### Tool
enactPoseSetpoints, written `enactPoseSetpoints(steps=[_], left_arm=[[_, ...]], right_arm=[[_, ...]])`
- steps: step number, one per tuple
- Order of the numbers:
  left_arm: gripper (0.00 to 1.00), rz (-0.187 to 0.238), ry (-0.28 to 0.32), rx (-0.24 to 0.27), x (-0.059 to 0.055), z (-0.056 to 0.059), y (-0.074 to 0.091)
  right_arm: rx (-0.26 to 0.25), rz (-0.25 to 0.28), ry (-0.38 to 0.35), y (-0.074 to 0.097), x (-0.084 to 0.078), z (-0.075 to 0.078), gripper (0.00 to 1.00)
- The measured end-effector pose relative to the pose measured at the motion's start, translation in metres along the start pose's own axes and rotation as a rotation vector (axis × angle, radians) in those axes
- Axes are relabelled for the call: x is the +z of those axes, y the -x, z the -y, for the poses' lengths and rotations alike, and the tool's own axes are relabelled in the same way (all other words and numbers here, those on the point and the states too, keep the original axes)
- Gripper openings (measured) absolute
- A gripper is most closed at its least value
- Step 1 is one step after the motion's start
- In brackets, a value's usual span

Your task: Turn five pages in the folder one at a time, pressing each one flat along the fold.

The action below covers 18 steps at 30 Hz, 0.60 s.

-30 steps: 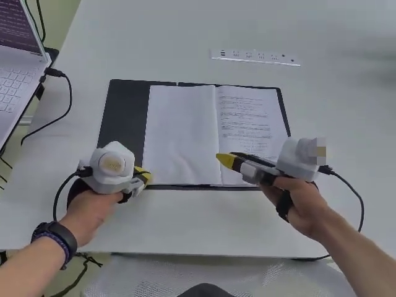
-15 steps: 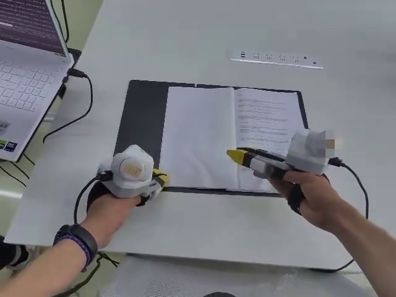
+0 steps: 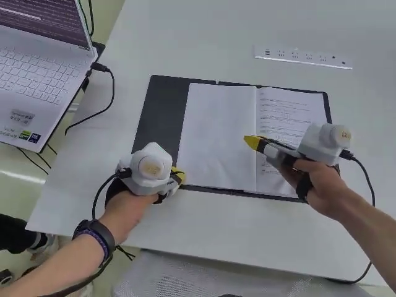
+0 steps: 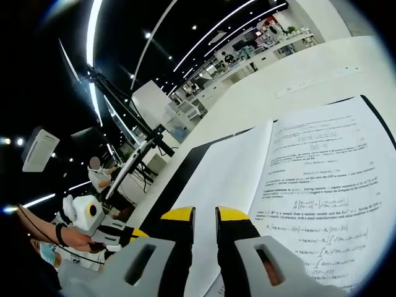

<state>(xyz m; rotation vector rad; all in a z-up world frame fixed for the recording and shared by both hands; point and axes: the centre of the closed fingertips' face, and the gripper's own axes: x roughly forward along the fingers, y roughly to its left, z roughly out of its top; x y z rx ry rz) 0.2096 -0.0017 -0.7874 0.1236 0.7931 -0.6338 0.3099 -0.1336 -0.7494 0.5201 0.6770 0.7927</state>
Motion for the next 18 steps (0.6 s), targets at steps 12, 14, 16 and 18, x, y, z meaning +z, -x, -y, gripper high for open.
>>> enactPoseSetpoints(steps=[12, 14, 16, 18], left_arm=[[0.0, -0.007, 0.002, 0.0, 0.0, 0.001, -0.001], [0.0, -0.008, 0.002, 0.001, 0.0, 0.001, -0.001], [0.0, -0.01, 0.002, 0.001, 0.0, 0.001, 0.0], [0.0, -0.011, 0.001, 0.002, 0.0, 0.001, 0.0]], right_arm=[[-0.02, 0.024, -0.055, -0.009, 0.008, 0.023, 0.06], [-0.021, 0.037, -0.067, -0.012, 0.012, 0.027, 0.06], [-0.026, 0.044, -0.075, -0.014, 0.014, 0.03, 0.05], [-0.031, 0.048, -0.086, -0.016, 0.014, 0.031, 0.03]])
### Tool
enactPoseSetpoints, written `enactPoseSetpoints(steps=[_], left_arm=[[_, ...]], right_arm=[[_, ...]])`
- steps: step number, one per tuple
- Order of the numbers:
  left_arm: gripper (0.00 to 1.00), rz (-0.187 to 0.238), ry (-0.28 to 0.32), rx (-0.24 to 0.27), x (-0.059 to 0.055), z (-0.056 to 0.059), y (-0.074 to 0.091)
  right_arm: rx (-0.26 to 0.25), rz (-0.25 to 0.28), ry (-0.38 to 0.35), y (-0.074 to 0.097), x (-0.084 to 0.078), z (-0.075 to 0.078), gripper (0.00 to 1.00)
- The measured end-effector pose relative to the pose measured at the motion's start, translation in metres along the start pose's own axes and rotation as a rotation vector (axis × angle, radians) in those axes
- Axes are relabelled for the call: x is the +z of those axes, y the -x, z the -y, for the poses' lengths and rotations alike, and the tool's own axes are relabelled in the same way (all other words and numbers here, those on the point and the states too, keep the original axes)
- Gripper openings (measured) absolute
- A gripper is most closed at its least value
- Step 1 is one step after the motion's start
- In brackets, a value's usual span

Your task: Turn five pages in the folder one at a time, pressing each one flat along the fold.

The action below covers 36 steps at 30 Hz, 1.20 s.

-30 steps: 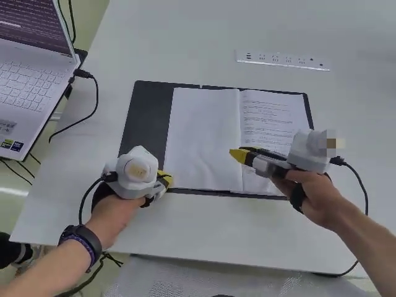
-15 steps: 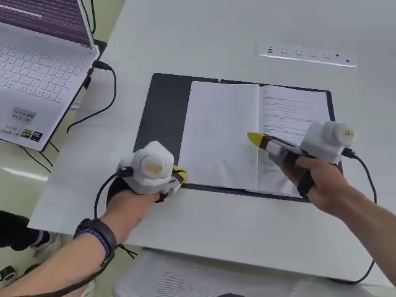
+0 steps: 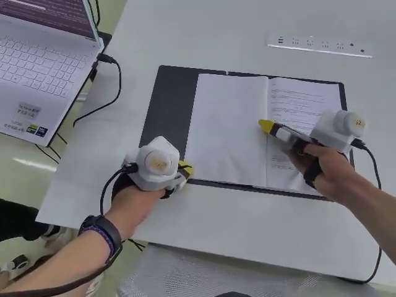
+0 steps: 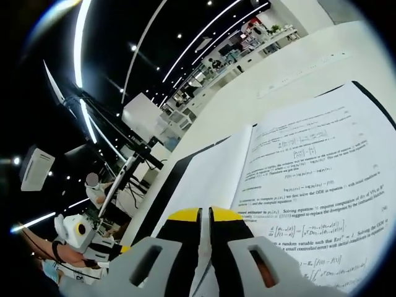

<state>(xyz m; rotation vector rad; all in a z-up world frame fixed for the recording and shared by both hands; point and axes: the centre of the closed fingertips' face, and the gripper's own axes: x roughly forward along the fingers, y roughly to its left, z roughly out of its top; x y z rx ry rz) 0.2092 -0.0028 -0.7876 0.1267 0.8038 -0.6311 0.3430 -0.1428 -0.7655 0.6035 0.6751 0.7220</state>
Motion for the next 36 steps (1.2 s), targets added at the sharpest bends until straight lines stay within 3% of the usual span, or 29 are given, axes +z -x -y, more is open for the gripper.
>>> enactPoseSetpoints(steps=[5, 10, 18, 27, 33, 36], left_arm=[[0.0, 0.0, 0.005, 0.001, 0.0, -0.001, 0.0], [0.0, -0.001, 0.008, 0.002, 0.0, -0.001, -0.001], [0.0, -0.004, 0.01, -0.001, 0.0, -0.002, -0.002], [0.0, -0.006, 0.004, -0.007, 0.0, -0.002, -0.003], [0.0, -0.013, -0.016, -0.022, 0.0, -0.002, -0.004], [0.0, -0.01, -0.019, -0.023, -0.001, -0.002, -0.004]], right_arm=[[-0.001, 0.008, -0.024, -0.001, 0.0, 0.003, 0.0], [0.01, 0.007, -0.022, -0.001, -0.001, -0.005, 0.0], [0.014, 0.03, -0.036, -0.007, 0.006, -0.007, 0.0], [-0.003, 0.107, -0.096, -0.022, 0.031, 0.004, 0.0], [0.002, 0.117, -0.093, -0.029, 0.04, 0.009, 0.0], [-0.011, 0.134, -0.1, -0.035, 0.048, 0.02, 0.0]])
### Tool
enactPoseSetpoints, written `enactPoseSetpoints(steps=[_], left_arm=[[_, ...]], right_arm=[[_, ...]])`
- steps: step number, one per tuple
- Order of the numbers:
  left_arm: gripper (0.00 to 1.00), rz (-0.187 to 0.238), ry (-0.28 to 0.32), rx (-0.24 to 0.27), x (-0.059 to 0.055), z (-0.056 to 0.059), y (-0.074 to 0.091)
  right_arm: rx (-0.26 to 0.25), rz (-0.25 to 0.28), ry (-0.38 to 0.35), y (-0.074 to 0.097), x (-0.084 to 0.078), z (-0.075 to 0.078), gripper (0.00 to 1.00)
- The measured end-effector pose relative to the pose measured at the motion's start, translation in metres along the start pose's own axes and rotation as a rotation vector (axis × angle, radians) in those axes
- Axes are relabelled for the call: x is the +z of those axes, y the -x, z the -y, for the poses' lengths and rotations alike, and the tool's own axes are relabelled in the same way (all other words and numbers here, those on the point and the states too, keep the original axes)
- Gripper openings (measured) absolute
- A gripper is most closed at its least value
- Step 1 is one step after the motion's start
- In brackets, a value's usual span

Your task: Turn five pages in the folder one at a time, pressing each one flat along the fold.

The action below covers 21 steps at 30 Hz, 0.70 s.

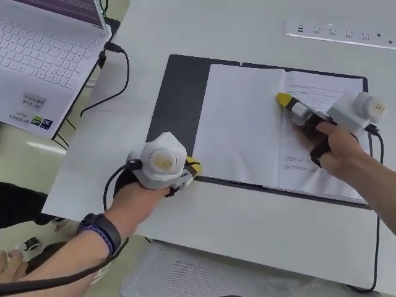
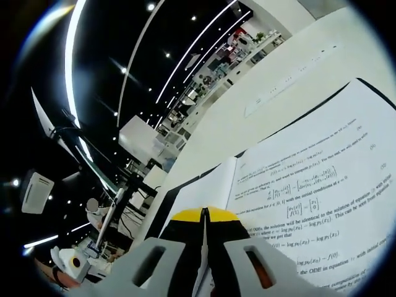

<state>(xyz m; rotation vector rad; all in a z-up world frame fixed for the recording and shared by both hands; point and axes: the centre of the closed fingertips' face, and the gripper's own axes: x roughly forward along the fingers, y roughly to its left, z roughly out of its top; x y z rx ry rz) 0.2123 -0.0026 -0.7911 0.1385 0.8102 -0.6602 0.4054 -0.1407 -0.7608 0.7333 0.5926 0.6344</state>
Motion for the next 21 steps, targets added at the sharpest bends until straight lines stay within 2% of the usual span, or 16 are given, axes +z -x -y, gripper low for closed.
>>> enactPoseSetpoints(steps=[2, 5, 7, 9, 12, 21], left_arm=[[0.0, -0.003, -0.036, 0.004, 0.0, 0.001, 0.0], [0.0, 0.001, -0.017, 0.002, 0.0, 0.0, 0.0], [0.0, 0.003, -0.016, 0.002, 0.0, 0.0, 0.0], [0.0, 0.005, -0.012, 0.004, 0.0, 0.0, 0.0], [0.0, 0.007, -0.008, 0.004, 0.0, 0.0, 0.0], [0.0, 0.006, -0.006, -0.001, 0.0, 0.0, 0.001]], right_arm=[[-0.006, 0.007, 0.003, -0.005, 0.004, 0.003, 0.0], [-0.012, 0.001, 0.011, -0.013, 0.011, 0.01, 0.0], [-0.015, -0.012, 0.026, -0.018, 0.014, 0.009, 0.0], [-0.023, -0.015, 0.032, -0.026, 0.02, 0.016, 0.0], [-0.048, 0.031, -0.009, -0.029, 0.028, 0.022, 0.0], [-0.082, 0.091, -0.074, -0.043, 0.043, 0.025, 0.0]])
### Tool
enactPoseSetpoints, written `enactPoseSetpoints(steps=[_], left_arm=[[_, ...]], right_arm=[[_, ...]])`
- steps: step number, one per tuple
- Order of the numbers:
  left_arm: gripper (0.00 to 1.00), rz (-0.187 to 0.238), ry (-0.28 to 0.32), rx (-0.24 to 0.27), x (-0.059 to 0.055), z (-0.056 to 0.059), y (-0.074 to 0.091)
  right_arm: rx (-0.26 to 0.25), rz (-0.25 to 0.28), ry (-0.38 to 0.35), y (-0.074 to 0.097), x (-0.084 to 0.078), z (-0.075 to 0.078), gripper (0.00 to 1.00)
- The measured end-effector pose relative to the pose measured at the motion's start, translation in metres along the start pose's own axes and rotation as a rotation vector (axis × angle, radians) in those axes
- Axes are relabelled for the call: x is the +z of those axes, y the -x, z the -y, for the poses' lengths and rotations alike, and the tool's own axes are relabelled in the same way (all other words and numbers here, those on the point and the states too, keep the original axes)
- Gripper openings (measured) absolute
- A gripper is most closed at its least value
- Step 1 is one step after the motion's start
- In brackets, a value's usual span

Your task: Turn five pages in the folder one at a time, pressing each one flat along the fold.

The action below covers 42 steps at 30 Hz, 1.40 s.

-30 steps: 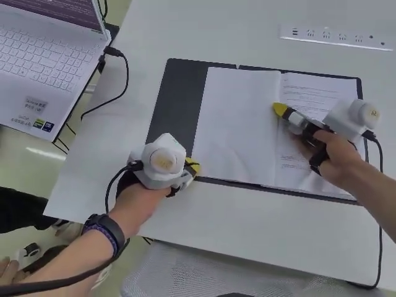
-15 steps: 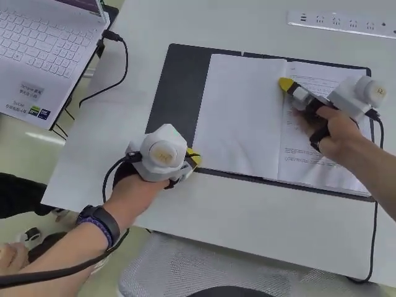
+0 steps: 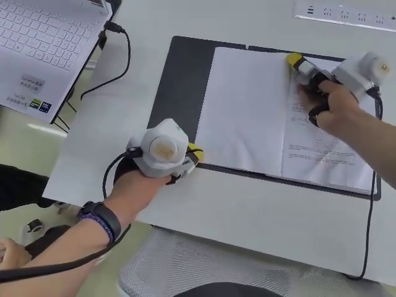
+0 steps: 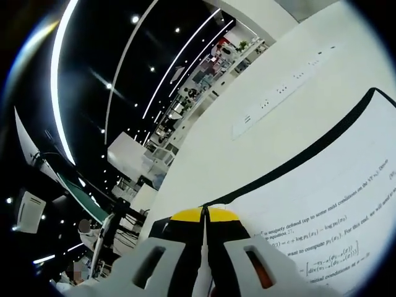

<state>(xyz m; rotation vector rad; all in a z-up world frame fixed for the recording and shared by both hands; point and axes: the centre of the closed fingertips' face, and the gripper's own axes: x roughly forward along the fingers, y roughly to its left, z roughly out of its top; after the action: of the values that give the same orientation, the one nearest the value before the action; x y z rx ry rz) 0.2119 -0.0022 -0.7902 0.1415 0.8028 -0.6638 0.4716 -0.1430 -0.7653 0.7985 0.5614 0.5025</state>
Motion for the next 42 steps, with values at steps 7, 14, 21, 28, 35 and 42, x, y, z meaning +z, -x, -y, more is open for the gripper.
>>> enactPoseSetpoints(steps=[7, 14, 21, 28, 35, 42], left_arm=[[0.0, -0.001, 0.005, -0.002, 0.0, 0.0, 0.0], [0.0, -0.001, 0.006, -0.003, 0.0, 0.0, 0.0], [0.0, 0.0, 0.013, -0.001, 0.0, -0.001, 0.0], [0.0, -0.009, 0.013, -0.005, -0.001, 0.0, 0.0], [0.0, -0.005, 0.023, -0.005, -0.001, 0.0, 0.0], [0.0, -0.005, 0.026, -0.006, -0.001, 0.0, 0.0]], right_arm=[[0.025, -0.026, 0.002, 0.002, -0.002, 0.0, 0.0], [0.06, -0.076, 0.039, 0.011, -0.013, -0.006, 0.0], [0.094, -0.117, 0.057, 0.026, -0.028, -0.014, 0.0], [0.137, -0.16, 0.1, 0.033, -0.041, -0.005, 0.0], [0.157, -0.186, 0.145, 0.051, -0.057, -0.02, 0.0], [0.178, -0.196, 0.149, 0.075, -0.075, -0.033, 0.0]])
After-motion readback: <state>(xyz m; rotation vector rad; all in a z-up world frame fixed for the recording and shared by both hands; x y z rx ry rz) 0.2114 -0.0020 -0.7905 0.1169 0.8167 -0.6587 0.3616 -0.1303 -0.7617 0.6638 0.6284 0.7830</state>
